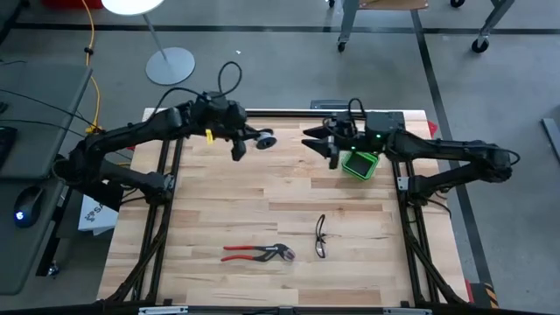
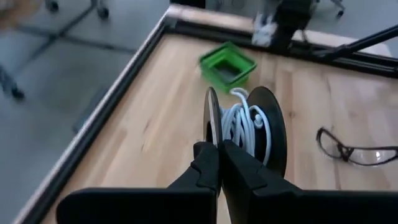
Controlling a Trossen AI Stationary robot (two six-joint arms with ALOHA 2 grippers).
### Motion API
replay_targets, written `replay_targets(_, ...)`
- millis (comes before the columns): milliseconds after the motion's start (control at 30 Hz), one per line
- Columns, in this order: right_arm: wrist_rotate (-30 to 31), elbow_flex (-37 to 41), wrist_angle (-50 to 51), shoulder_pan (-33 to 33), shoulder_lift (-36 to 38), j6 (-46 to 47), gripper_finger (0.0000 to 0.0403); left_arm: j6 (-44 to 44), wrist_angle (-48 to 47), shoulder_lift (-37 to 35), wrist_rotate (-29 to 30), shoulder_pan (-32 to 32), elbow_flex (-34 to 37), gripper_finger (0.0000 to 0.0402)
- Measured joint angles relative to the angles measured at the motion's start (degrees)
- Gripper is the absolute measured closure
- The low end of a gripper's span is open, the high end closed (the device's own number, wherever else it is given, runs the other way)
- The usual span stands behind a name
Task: Coil cords
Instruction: Uncoil the wire from the spool
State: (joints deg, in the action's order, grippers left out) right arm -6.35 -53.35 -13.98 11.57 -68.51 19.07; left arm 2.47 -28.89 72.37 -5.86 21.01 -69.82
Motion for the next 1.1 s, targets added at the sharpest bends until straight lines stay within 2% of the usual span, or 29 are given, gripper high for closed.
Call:
replay_targets(133,-0.87,-3.45,2.56,-0.60,-3.09,-6.10,0.0222,2.63,1.51,2.76,2.54,-2.99,-3.17,0.0401)
replay_targets(500,-0.14,-15.57,22.53,-0.85,-9.00,-20.96,0.0222,3.81,2.24,7.04,2.54,-5.88,-9.55,0.0401)
replay_targets(833,0.11,-17.64,25.55,-0.87,-9.13,-24.86,0.0222,3.43,3.60,7.47,4.82,-5.88,-9.96,0.0401)
replay_targets(967,2.46,-17.64,25.66,-1.24,-9.14,-25.54,0.0222,3.65,4.28,7.45,4.87,-6.09,-9.96,0.0401)
replay_targets(1100,2.99,-17.64,25.63,-1.71,-9.14,-26.31,0.0245,3.78,5.64,7.41,4.79,-6.09,-9.96,0.0401)
